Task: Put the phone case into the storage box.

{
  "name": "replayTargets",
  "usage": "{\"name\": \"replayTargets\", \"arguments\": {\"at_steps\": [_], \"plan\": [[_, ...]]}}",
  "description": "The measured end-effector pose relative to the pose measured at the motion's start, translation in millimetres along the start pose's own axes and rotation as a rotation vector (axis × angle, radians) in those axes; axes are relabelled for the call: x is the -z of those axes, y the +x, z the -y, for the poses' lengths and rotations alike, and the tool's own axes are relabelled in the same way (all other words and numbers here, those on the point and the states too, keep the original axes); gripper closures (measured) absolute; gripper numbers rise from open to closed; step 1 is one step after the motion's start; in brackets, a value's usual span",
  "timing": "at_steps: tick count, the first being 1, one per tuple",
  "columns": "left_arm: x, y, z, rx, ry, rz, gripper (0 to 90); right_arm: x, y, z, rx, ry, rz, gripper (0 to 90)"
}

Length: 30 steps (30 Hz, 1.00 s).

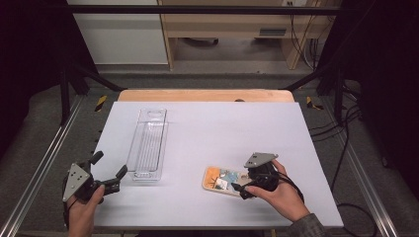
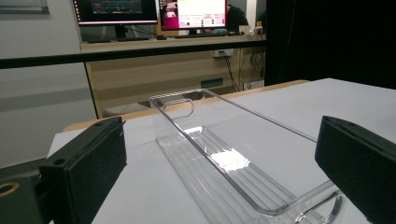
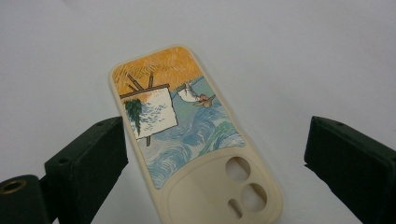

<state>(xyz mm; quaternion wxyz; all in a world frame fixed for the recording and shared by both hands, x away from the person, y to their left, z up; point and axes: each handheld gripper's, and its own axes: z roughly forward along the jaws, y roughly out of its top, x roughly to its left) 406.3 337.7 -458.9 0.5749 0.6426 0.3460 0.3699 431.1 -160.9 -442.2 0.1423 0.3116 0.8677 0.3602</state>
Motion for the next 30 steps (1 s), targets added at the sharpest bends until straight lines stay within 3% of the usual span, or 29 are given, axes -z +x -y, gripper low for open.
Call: {"name": "replayTargets", "arguments": {"at_steps": [30], "plan": [[-0.2,-1.2,-0.1,-0.004,0.002,0.006,2.1,1.1,-1.7,13.8,0.034,0.038,-0.003,6.0]]}}
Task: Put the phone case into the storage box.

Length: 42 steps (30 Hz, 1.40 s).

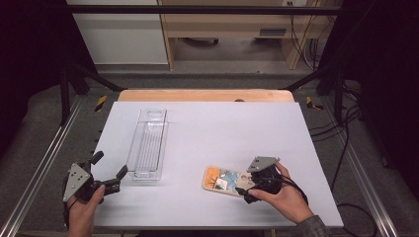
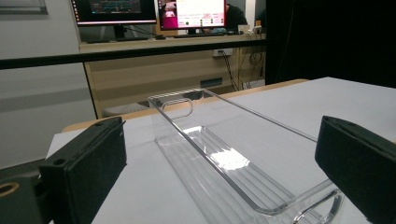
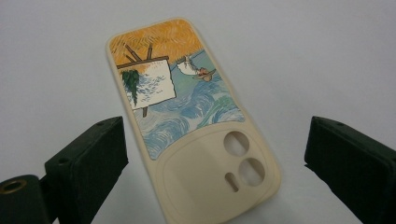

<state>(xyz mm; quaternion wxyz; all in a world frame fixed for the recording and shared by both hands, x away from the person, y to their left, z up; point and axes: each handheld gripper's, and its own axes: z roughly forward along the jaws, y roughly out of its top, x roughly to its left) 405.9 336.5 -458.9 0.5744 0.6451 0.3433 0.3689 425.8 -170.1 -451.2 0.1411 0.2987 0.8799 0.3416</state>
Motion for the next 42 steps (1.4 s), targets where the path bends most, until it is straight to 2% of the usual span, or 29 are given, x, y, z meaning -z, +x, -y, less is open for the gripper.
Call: {"name": "replayTargets", "arguments": {"at_steps": [21,30,42], "plan": [[-1.0,-2.5,-0.1,-0.02,0.01,0.009,2.1,0.6,-2.8,14.8,0.003,0.017,0.001,6.0],[-1.4,-3.0,0.1,-0.021,0.012,0.01,2.1,-4.3,-6.7,15.6,0.017,0.058,-0.03,5.9],[-1.5,-3.2,0.2,-0.024,0.013,0.013,2.1,-19.3,-10.2,9.5,0.079,0.141,-0.06,6.3]]}}
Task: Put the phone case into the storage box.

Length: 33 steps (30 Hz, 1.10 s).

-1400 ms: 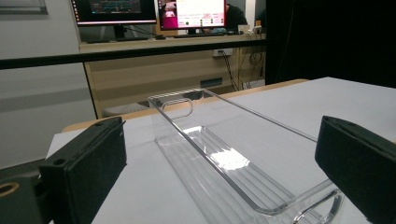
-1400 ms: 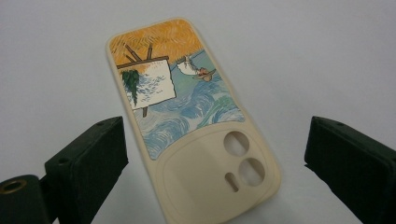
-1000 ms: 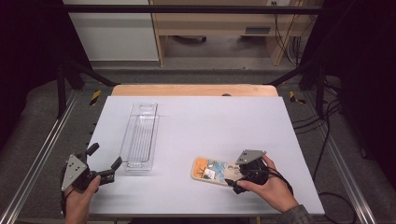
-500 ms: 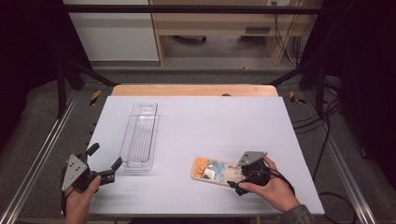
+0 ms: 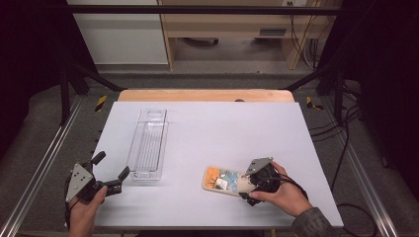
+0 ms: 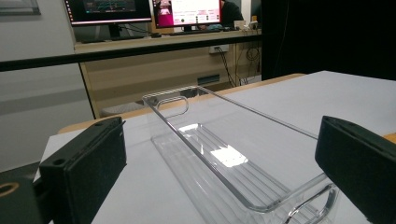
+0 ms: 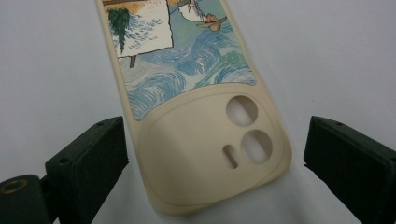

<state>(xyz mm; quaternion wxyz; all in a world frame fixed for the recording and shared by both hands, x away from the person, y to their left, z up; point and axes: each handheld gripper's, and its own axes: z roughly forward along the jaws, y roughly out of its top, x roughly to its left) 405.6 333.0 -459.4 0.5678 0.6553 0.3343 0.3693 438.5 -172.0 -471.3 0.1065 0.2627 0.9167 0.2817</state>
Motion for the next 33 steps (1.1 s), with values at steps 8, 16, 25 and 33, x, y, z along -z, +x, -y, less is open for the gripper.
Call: {"name": "replayTargets", "arguments": {"at_steps": [8,16,25,33], "plan": [[-0.2,0.0,0.1,0.0,0.001,0.002,2.1,-6.8,-4.7,-3.0,0.02,0.036,-0.032,6.2],[-0.2,-0.2,0.0,-0.002,0.002,0.004,2.1,-12.8,-5.5,-2.6,0.03,0.051,-0.052,4.8],[-0.3,-0.3,0.0,-0.005,0.003,0.004,2.1,-18.1,-8.0,-2.9,0.034,0.058,-0.079,3.2],[-0.5,-0.7,-0.1,-0.009,0.005,0.005,2.1,-21.7,-9.3,-3.0,0.034,0.065,-0.097,2.2]]}}
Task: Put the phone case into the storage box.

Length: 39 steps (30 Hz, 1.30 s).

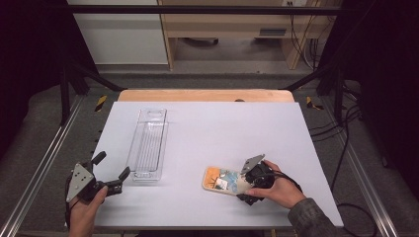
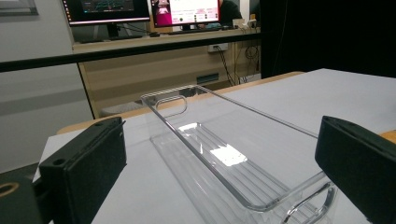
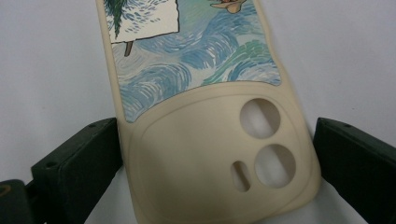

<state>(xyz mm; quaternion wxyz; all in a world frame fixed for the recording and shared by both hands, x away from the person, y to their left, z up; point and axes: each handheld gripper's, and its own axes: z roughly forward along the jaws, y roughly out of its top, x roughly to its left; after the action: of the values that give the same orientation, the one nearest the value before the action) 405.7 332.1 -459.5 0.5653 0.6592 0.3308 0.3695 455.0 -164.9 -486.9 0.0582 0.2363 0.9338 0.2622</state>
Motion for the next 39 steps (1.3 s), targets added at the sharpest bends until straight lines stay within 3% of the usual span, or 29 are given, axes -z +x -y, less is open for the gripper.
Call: {"name": "replayTargets", "arguments": {"at_steps": [14,26,39], "plan": [[-0.4,-0.3,0.2,-0.005,0.006,0.001,2.1,0.3,-0.4,1.6,0.0,-0.01,-0.009,3.2],[-0.4,-0.1,0.3,-0.004,0.007,0.0,2.2,3.0,-2.4,-1.7,0.049,0.028,-0.022,8.6],[-0.4,-0.3,0.3,-0.006,0.008,0.0,2.2,4.8,-0.5,-4.5,0.042,0.053,-0.016,11.4]]}}
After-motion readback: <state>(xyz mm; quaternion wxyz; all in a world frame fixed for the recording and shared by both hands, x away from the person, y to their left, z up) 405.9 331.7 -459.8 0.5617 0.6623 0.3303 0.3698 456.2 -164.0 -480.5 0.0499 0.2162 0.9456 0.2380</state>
